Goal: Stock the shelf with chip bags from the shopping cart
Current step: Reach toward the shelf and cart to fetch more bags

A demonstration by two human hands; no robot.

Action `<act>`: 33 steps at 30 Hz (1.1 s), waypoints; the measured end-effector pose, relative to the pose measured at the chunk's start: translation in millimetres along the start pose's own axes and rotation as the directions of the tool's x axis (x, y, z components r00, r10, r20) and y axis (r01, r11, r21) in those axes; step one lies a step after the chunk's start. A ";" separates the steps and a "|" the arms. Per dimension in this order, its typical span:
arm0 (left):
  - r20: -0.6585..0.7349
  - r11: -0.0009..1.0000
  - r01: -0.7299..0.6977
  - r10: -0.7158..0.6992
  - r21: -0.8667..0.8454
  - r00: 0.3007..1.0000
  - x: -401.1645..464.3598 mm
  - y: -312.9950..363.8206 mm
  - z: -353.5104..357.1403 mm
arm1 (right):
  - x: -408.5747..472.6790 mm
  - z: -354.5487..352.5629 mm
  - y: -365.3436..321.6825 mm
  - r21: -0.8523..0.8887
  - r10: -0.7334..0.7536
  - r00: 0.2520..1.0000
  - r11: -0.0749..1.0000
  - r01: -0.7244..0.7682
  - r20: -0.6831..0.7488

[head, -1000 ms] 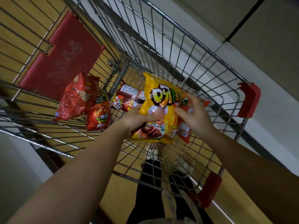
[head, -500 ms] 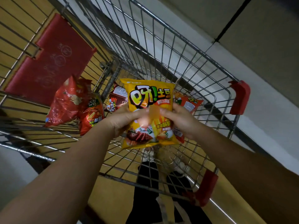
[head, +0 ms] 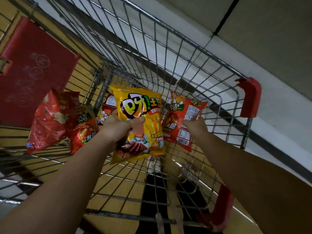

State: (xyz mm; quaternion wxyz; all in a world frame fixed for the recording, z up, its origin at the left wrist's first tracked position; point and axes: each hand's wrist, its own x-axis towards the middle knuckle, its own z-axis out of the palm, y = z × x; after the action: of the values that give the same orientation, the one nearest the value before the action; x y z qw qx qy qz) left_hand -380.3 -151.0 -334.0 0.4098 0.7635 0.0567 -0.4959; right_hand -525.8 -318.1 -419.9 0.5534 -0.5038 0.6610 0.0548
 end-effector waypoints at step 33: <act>-0.356 0.982 0.170 -0.130 0.084 0.926 16.0 -18.4 -13.3 | -55.3 68.7 4.3 -0.498 -0.253 0.761 0.627 0.599 0.597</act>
State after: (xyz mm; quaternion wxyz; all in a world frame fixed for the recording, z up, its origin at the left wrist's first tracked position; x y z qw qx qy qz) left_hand -371.9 -135.0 -355.0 0.3104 0.8545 0.1585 -0.3851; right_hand -489.1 -239.2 -404.7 0.4759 -0.7830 0.2963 0.2693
